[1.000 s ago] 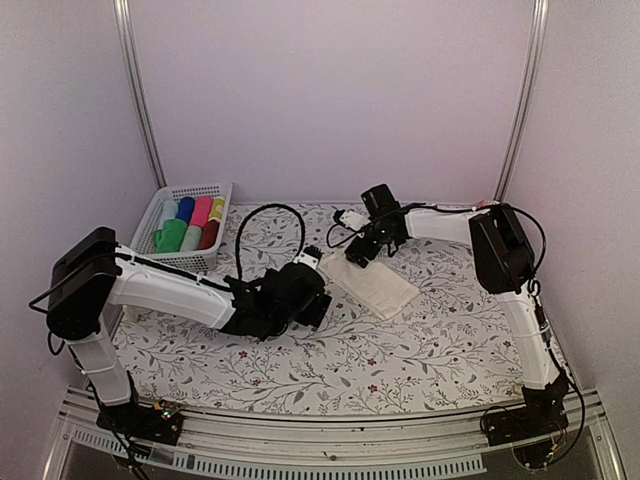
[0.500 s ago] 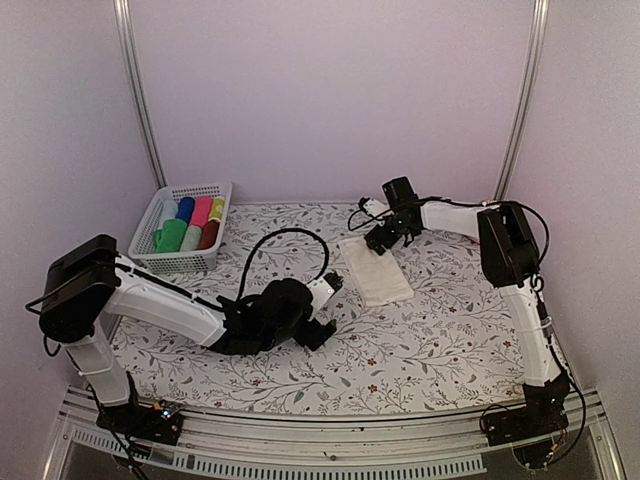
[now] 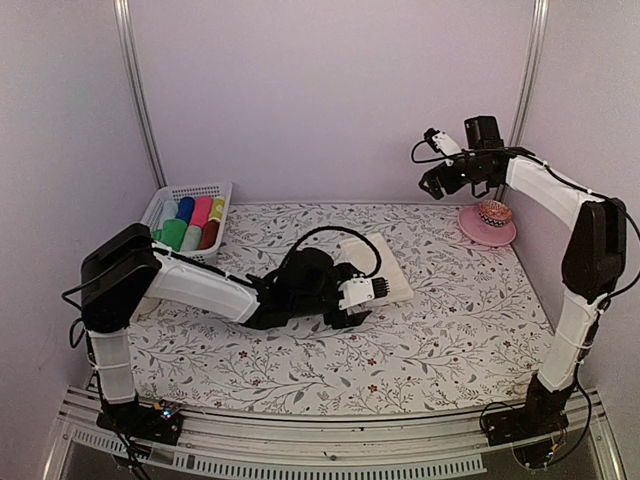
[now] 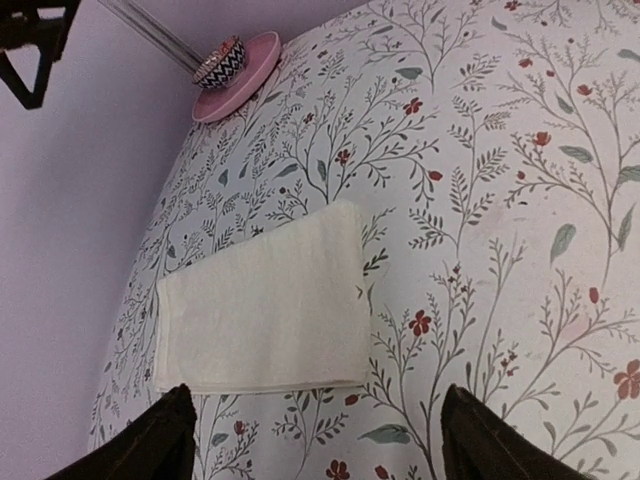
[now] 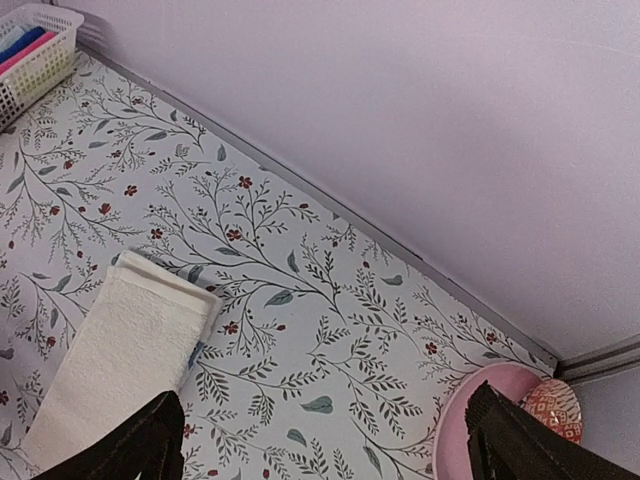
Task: Roll the towels
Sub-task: Pick up the towel from the center of the board.
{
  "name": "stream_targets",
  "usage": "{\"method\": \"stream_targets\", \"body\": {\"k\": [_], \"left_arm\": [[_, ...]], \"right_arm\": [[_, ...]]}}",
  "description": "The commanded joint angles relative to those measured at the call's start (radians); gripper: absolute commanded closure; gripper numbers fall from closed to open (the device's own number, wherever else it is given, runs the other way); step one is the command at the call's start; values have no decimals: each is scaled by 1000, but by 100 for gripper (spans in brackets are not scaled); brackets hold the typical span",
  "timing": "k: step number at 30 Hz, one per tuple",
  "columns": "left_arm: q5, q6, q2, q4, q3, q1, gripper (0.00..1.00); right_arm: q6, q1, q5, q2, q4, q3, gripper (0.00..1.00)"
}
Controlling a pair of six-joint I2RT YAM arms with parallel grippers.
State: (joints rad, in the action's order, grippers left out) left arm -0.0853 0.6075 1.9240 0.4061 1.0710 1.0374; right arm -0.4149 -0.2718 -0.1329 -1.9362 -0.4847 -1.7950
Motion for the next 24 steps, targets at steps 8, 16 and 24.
{"method": "stream_targets", "body": {"k": [8,16,24], "left_arm": [[198,198,243,-182,245,-55,27],[59,230,330,-152,273,-42,43],[24,232,363,-168,296,-39,54]], "right_arm": [[22,61,-195,273,-24,269,1],[17,69,-218,279,-14,296,1],[-20,75,-243,314,12,335,1]]}}
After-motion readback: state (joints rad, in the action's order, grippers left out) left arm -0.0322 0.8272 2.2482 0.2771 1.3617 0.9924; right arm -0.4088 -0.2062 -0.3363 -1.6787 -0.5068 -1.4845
